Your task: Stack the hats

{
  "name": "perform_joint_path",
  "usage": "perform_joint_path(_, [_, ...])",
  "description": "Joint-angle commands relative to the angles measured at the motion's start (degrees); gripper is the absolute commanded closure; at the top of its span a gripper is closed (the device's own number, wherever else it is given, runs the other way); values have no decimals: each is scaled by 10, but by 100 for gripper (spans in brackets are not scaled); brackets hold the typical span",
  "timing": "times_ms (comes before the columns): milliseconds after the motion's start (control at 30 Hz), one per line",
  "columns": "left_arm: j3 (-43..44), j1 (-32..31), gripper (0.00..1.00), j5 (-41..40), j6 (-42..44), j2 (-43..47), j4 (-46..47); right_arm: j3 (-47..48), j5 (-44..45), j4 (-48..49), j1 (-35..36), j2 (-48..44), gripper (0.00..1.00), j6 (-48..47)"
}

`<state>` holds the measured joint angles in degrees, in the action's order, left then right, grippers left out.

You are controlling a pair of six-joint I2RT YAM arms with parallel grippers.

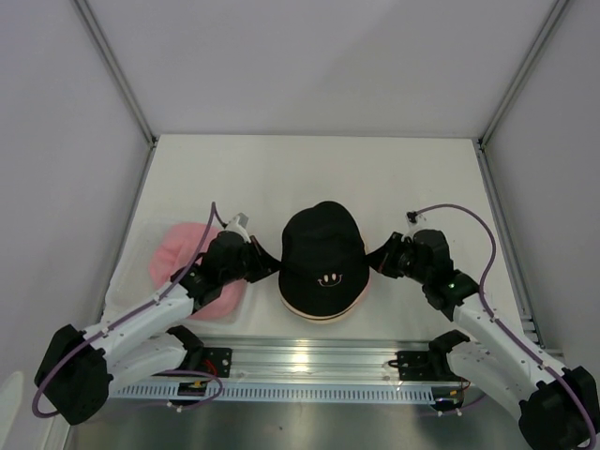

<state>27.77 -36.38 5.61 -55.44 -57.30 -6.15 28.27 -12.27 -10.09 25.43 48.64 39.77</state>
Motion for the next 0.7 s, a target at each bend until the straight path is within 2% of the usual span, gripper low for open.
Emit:
perform_joint_path(0, [-24,-4,99,-81,43,10,-165,-54,73,-124,-1,16,100,-42])
perform_joint_path(300, [-11,-4,99,-82,65,68,-216,-65,52,-105,-1,-9,100,-56])
perform_joint_path(367, [-1,-4,99,-83,76,71,-225,-50,51,-111,-1,-20,81,-61])
perform_joint_path(400, [5,-4,99,-83,80,72,-231,-43,52,-122,-1,-31,66,-62])
perform_joint_path(433, [20,-4,98,-82,88,72,-237,-34,56,-131,-1,-36,40,-66])
perform_joint_path(467, [28,-4,97,-84,92,72,-259,-24,65,-142,-1,-40,30,-71])
perform_joint_path(533, [74,-4,82,-96,108,80,-292,23,81,-188,-1,-49,13,-88])
perform_joint_path(567, [87,-4,64,-103,114,87,-310,41,102,-205,-1,-50,11,-93])
perform_joint_path(667, [150,-4,32,-125,137,137,-362,113,123,-243,-3,-53,7,-100])
